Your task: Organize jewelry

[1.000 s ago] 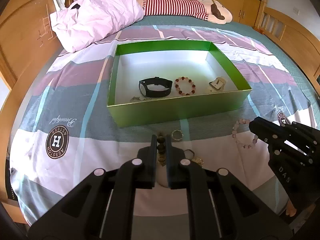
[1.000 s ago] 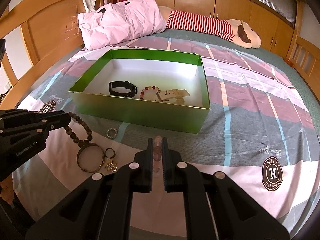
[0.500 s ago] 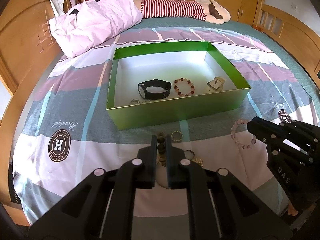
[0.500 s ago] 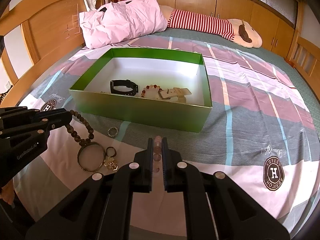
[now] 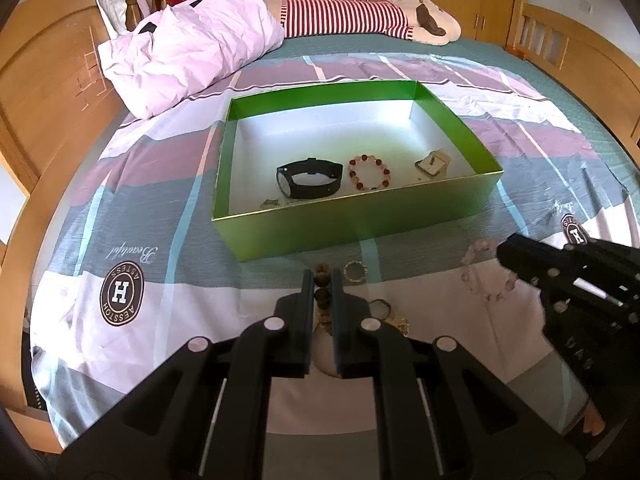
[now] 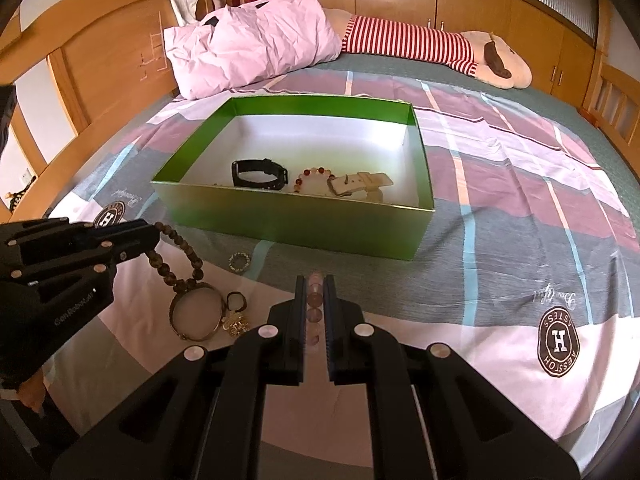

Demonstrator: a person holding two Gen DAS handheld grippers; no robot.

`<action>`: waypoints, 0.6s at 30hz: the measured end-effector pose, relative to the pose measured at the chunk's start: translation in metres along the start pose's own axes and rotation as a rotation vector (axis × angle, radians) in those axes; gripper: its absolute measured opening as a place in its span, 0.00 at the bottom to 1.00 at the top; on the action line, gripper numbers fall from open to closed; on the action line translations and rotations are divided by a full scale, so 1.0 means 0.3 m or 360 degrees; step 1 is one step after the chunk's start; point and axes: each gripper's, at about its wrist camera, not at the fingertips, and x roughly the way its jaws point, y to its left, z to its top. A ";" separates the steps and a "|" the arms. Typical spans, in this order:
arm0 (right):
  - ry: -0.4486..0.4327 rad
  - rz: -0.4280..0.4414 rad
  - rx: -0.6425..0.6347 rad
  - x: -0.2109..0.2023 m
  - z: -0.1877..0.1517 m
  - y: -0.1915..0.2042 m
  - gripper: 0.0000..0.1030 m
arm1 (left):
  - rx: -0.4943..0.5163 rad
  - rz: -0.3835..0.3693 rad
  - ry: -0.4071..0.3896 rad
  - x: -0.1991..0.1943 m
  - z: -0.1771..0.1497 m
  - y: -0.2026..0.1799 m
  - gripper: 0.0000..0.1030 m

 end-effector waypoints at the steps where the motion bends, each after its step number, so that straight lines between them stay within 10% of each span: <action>1: -0.0007 0.0000 0.0005 -0.003 0.001 -0.003 0.07 | -0.0002 0.0004 0.0001 0.000 -0.001 0.001 0.08; 18: 0.0027 0.0034 -0.0057 0.039 -0.027 0.039 0.07 | -0.0057 0.0006 -0.0060 -0.057 0.019 0.043 0.07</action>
